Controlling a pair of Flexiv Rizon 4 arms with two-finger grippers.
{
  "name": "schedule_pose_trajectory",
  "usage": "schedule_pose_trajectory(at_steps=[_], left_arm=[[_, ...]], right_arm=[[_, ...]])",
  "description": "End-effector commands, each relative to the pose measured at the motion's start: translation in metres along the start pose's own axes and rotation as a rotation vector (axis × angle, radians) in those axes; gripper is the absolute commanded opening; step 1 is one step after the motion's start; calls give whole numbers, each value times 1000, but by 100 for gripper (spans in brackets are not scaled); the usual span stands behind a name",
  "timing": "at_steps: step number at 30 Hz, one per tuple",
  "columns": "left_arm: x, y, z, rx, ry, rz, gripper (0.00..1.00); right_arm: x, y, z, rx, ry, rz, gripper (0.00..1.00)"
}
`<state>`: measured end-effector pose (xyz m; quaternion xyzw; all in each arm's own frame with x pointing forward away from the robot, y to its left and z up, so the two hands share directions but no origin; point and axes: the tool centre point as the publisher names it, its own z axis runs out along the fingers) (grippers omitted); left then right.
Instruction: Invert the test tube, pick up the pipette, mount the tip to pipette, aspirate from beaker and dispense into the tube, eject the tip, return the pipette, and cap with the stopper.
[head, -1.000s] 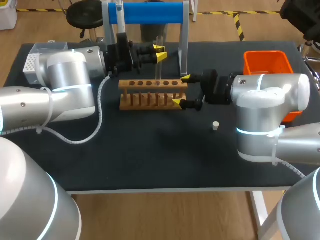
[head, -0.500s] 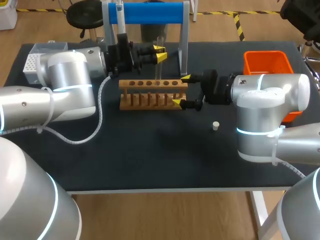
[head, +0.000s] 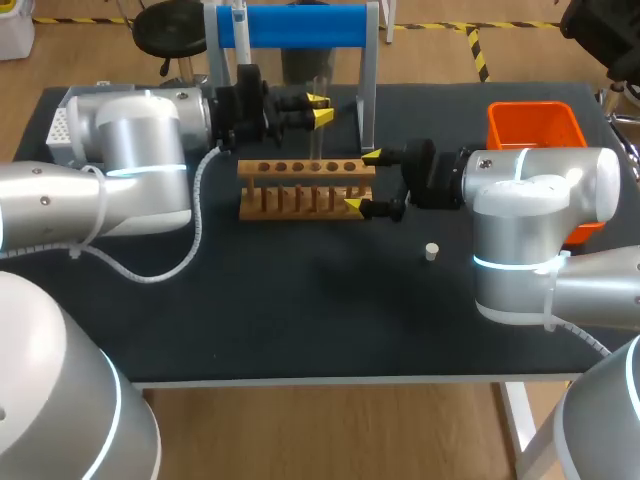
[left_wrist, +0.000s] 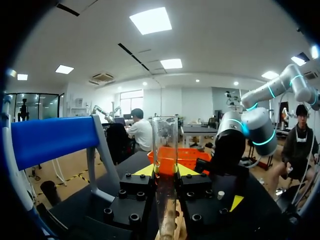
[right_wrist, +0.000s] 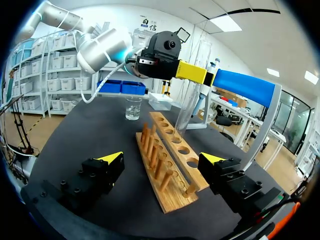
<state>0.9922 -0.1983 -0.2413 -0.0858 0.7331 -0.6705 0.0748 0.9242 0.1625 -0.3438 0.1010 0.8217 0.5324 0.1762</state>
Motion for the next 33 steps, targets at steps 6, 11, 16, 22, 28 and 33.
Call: schedule_pose_trajectory(at_steps=[6,11,16,22,28,33], left_arm=[[-1,-1,4,-52,2,-20,0],[-1,0,4,-70,2,-26,0],[1,3,1,-82,-5,-34,0],[3,5,-1,-99,-10,-42,0],[4,7,-2,-113,-13,-47,0],[5,9,-4,-119,-18,-52,0]], right_arm=[[1,0,0,1,-3,0,100],[1,0,0,1,-3,0,100],[1,0,0,1,-3,0,100],[1,0,0,1,-3,0,100],[1,0,0,1,-3,0,100],[1,0,0,1,-3,0,100]])
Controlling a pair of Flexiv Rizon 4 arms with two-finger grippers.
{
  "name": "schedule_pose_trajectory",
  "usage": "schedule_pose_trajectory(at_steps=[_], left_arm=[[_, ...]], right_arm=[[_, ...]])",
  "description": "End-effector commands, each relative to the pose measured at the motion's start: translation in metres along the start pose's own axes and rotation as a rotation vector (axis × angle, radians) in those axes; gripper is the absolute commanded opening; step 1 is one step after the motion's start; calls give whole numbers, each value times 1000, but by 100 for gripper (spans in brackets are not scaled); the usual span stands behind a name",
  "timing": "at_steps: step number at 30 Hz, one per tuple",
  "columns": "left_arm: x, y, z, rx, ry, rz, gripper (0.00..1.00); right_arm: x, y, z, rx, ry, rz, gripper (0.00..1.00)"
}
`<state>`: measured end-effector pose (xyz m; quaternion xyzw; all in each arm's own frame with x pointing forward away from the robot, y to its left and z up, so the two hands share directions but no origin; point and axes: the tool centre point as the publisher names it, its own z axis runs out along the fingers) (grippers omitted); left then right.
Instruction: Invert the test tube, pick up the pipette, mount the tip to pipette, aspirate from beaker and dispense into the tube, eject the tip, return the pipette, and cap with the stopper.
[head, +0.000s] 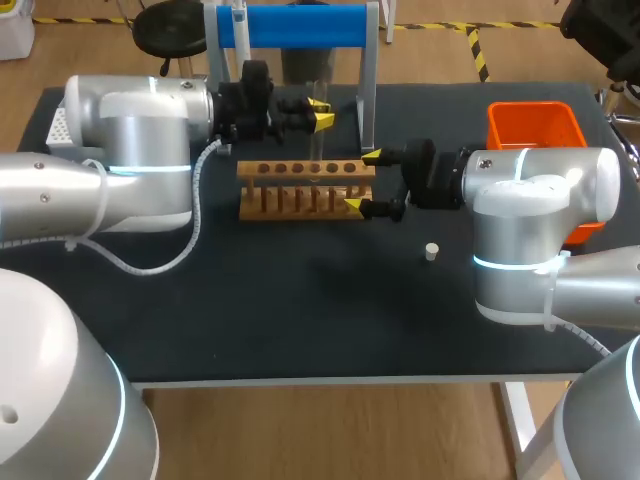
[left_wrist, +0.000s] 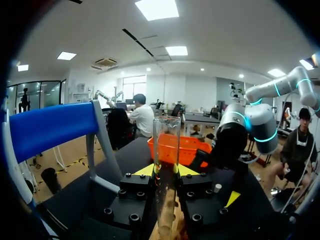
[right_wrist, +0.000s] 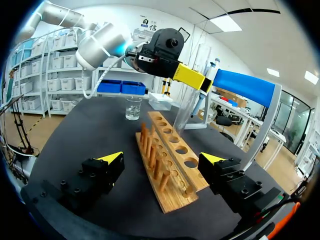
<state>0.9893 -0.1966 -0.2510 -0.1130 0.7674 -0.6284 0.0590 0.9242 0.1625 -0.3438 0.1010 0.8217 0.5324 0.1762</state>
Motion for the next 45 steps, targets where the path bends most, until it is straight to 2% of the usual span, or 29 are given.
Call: schedule_pose_trajectory(at_steps=[1,45], left_arm=[[3,0,-3,-5,-5,-3,0],[0,19,-6,1,-23,0,0]], right_arm=[[1,0,0,1,-3,0,100],[1,0,0,1,-3,0,100]])
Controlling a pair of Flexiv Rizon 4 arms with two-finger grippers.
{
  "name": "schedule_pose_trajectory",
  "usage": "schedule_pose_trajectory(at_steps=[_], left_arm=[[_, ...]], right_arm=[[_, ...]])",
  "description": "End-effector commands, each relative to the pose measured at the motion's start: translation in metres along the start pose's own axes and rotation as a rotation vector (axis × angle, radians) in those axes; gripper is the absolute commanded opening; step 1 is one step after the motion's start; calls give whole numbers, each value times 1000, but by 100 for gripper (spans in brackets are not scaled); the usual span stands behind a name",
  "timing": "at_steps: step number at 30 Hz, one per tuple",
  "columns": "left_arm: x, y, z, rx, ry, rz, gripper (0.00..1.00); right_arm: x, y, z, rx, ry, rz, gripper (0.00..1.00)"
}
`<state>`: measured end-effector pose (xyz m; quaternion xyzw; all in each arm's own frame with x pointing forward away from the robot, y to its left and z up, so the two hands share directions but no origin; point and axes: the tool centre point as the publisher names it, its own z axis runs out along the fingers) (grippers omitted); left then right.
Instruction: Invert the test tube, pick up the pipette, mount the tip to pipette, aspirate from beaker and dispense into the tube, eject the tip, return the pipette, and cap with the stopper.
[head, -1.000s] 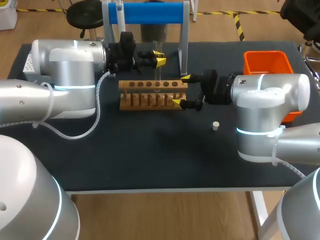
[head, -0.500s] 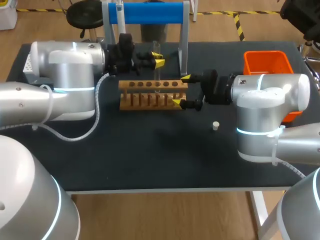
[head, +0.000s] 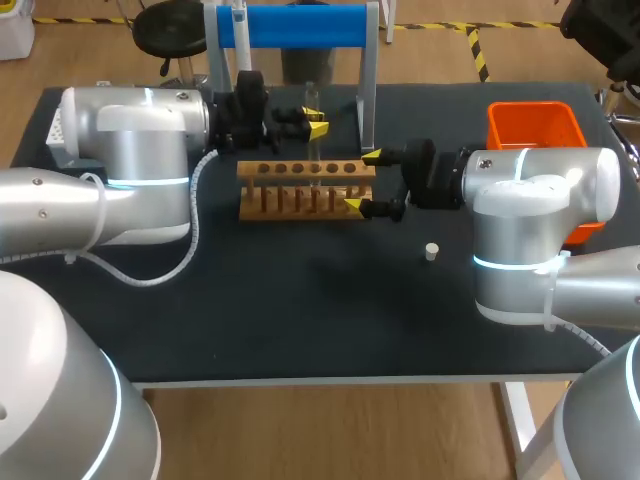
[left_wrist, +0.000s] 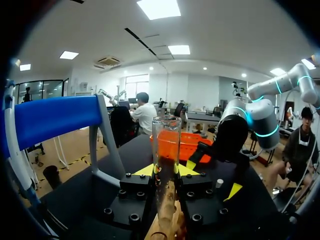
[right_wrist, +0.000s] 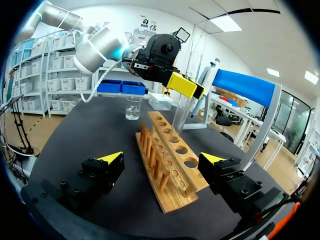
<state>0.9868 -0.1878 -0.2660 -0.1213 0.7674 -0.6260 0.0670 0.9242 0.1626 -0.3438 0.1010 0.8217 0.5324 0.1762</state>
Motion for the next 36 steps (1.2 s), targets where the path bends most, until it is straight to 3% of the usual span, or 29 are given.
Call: schedule_pose_trajectory(at_steps=[1,36], left_arm=[[1,3,0,6,0,5,0],[3,11,4,48,33,104,0]], right_arm=[[1,0,0,1,-3,0,100],[1,0,0,1,-3,0,100]])
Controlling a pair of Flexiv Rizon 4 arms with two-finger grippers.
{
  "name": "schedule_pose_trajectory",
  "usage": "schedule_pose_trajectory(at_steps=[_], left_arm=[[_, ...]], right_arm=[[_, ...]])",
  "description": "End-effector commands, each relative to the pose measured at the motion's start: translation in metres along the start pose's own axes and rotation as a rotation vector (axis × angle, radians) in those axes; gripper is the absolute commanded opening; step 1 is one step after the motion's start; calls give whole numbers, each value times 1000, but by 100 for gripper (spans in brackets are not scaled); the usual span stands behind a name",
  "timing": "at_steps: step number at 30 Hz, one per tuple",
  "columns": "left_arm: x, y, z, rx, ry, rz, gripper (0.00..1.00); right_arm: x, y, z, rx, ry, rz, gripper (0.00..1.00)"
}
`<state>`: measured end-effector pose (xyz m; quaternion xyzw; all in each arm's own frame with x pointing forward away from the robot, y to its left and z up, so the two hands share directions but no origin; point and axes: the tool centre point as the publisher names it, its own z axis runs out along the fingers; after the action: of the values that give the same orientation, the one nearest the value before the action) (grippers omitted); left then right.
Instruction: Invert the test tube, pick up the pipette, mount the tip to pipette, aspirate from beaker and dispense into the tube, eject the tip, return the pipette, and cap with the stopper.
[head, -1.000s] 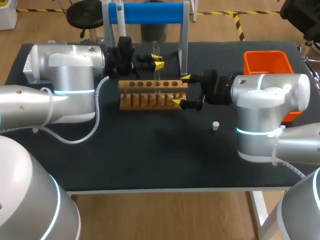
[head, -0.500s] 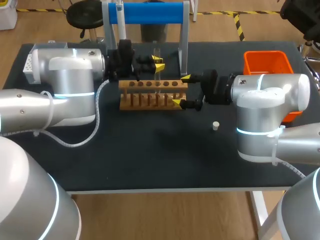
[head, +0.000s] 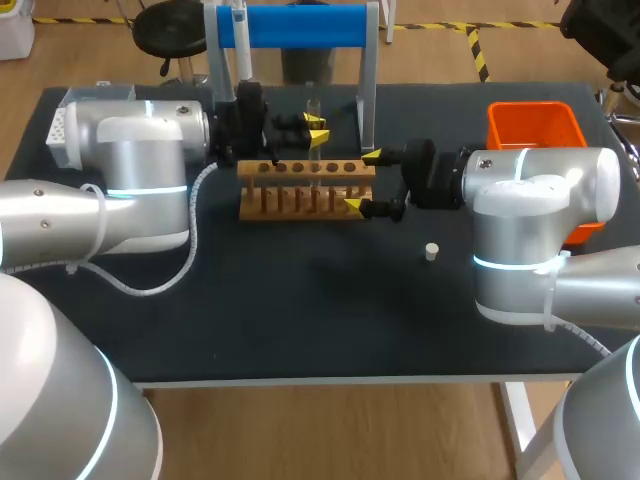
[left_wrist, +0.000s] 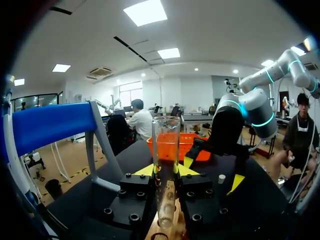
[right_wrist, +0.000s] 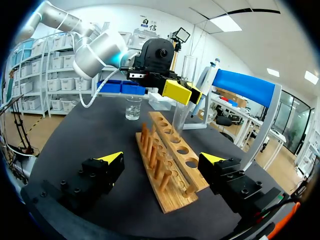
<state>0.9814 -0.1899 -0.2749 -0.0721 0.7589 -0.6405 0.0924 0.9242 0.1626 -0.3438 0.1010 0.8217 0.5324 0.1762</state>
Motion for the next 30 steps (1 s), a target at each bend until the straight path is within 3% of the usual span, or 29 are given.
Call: schedule_pose_trajectory(at_steps=[1,30], left_arm=[[-3,3,2,3,8,1,0],[-1,12,4,22,25,9,0]], right_arm=[[1,0,0,1,-3,0,100],[1,0,0,1,-3,0,100]])
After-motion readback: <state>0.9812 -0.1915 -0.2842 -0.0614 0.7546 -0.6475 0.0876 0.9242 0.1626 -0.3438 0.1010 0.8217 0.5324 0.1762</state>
